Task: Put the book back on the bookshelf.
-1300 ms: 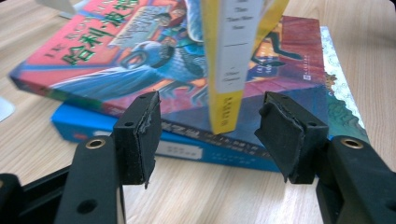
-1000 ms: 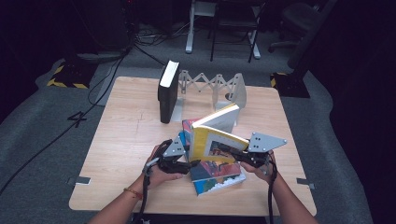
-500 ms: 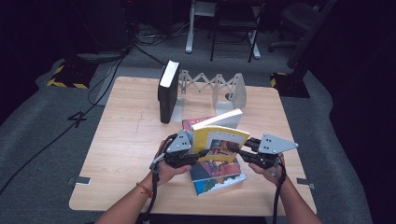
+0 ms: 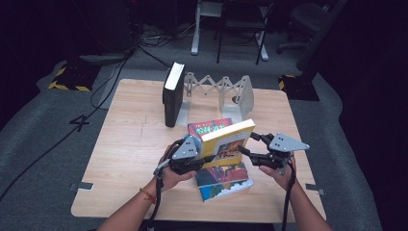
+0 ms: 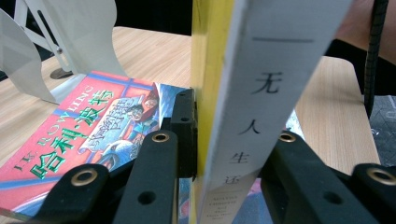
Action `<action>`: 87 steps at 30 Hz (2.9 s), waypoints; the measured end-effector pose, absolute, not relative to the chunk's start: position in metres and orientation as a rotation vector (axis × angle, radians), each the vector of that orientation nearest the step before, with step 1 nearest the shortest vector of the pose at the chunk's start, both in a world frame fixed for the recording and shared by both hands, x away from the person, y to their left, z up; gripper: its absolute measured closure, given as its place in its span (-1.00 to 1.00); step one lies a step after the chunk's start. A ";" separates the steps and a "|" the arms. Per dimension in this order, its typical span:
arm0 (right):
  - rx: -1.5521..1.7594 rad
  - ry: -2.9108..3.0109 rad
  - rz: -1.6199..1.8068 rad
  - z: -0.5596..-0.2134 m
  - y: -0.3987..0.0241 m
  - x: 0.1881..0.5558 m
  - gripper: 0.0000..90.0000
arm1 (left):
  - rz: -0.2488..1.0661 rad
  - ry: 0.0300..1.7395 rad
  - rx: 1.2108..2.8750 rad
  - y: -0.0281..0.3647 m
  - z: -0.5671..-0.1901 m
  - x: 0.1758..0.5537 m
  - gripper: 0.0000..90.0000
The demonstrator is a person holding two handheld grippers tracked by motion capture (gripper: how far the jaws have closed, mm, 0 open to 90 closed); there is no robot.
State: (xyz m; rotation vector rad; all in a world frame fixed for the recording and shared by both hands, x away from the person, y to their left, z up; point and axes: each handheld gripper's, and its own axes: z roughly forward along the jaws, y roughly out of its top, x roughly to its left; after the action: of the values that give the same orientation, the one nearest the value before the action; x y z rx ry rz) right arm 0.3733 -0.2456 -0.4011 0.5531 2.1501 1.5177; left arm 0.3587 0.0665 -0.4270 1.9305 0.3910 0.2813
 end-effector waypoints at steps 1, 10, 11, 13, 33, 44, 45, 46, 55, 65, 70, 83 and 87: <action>0.551 2.165 1.518 -0.403 -0.243 0.374 -0.15 | 0.283 0.388 1.924 0.067 -0.426 0.359 0.60; 0.527 2.201 1.487 -0.410 -0.227 0.374 -0.08 | 0.285 0.383 1.861 0.066 -0.407 0.359 0.40; 0.530 2.203 1.490 -0.411 -0.227 0.374 -0.08 | 0.285 0.377 1.854 0.065 -0.405 0.358 0.40; 0.526 2.202 1.488 -0.411 -0.227 0.374 -0.08 | 0.304 0.367 1.846 0.063 -0.398 0.358 0.37; 0.522 2.214 1.482 -0.410 -0.228 0.373 -0.10 | 0.309 0.356 1.801 0.050 -0.377 0.363 0.59; 0.580 2.312 1.337 -0.424 -0.248 0.366 -0.29 | 0.353 0.389 1.815 0.058 -0.375 0.363 0.66; 0.593 2.319 1.324 -0.427 -0.251 0.365 -0.29 | 0.354 0.395 1.814 0.059 -0.375 0.363 0.66; 0.603 2.326 1.311 -0.430 -0.255 0.364 -0.29 | 0.356 0.395 1.815 0.060 -0.375 0.363 0.66; 0.734 2.325 1.238 -0.446 -0.292 0.360 -0.32 | 0.405 0.412 1.841 0.066 -0.372 0.358 0.66; 0.819 2.313 1.129 -0.463 -0.321 0.358 -0.34 | 0.421 0.444 1.830 0.075 -0.373 0.357 0.66; 0.907 2.321 1.080 -0.478 -0.334 0.366 -0.34 | 0.455 0.480 1.825 0.080 -0.372 0.361 0.66; 0.946 2.336 1.082 -0.487 -0.335 0.373 -0.36 | 0.535 0.567 1.772 0.099 -0.364 0.375 0.67; 0.946 2.352 1.069 -0.490 -0.332 0.375 -0.36 | 0.578 0.609 1.757 0.109 -0.362 0.382 0.67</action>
State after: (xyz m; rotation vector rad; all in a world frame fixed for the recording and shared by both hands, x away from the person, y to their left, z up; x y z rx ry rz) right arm 0.3747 -0.3321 -0.4900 0.9462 2.3517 1.0694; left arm 0.3815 0.1087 -0.3615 1.7565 0.6095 0.5775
